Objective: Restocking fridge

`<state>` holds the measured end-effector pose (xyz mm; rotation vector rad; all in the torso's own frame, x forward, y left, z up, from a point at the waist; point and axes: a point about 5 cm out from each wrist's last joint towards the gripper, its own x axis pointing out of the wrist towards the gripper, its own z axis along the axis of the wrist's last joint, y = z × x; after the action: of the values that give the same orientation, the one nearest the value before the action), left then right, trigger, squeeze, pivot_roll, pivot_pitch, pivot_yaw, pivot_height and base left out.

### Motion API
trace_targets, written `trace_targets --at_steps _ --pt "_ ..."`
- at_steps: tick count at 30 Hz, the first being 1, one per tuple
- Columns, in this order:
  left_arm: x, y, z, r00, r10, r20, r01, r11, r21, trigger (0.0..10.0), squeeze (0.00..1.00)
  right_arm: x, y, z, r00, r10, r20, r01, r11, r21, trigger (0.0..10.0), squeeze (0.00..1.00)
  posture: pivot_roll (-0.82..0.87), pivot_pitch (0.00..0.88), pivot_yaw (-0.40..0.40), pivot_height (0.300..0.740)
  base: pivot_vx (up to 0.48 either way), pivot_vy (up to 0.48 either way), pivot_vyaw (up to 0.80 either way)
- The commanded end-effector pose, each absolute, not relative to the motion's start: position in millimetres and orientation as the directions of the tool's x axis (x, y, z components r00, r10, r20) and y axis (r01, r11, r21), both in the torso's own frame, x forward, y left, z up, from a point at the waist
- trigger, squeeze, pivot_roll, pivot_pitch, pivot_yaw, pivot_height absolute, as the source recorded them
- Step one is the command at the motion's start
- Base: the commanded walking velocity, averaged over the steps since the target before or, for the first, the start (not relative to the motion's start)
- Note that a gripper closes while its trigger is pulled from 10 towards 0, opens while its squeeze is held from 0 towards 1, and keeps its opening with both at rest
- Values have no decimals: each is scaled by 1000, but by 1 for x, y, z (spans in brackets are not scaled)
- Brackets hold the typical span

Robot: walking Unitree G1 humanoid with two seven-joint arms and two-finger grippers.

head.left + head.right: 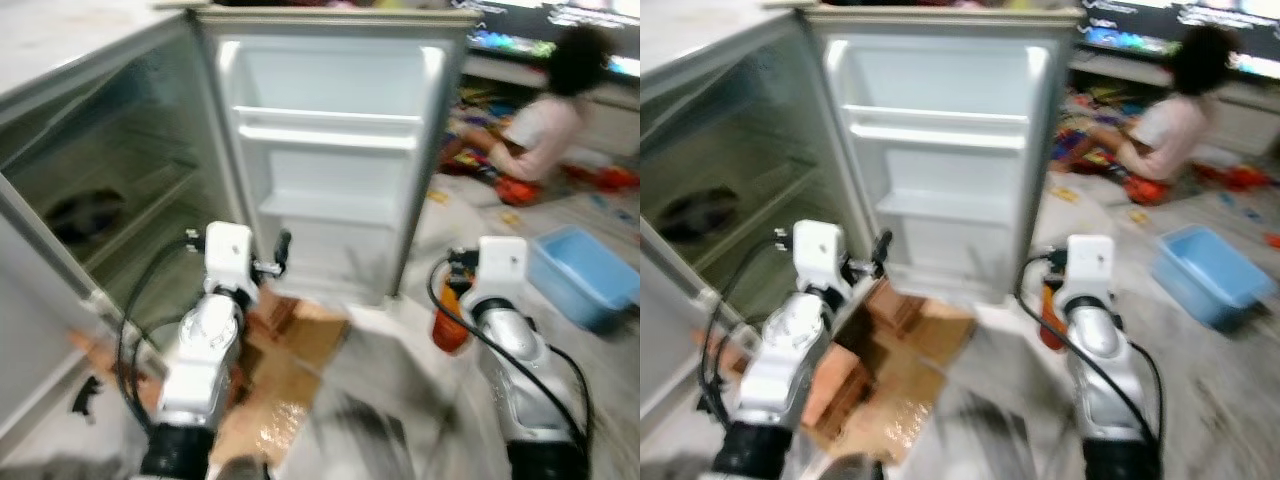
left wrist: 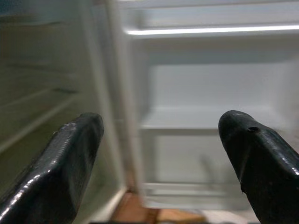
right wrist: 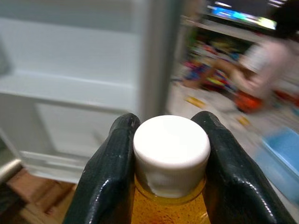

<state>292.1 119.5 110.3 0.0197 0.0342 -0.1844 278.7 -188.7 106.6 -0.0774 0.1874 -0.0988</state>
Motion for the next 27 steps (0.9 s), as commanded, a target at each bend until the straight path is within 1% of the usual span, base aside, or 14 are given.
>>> trace_targets --at_steps 1,4,5,10,20,27 --pt "293 128 109 987 -150 -53 152 988 32 10000 0 287 -172 117 990 -46 -134 39 998 -53 10000 0 25 0 -4 740 364 -311 781" --pt "292 129 109 987 -147 -57 149 988 32 10000 0 288 -170 117 990 -41 -132 34 998 -50 10000 0 25 0 -4 740 364 -311 781" --pt "291 130 106 988 -135 -71 139 989 56 10000 0 291 -165 118 992 -10 -122 5 999 -44 10000 0 30 0 -7 740 360 -311 781" --pt "290 129 104 989 -123 -84 130 989 76 10000 0 292 -160 118 991 39 -124 -44 998 -41 10000 0 25 0 -9 740 355 -318 781" --pt "292 128 103 991 -105 -88 114 988 107 10000 0 294 -157 120 990 72 -119 -80 995 -65 10000 0 21 0 -8 740 329 -346 779" --pt "293 133 102 994 -56 -88 69 987 147 10000 0 295 -149 123 988 116 -101 -124 989 -78 10000 0 23 0 -10 740 324 -350 726"
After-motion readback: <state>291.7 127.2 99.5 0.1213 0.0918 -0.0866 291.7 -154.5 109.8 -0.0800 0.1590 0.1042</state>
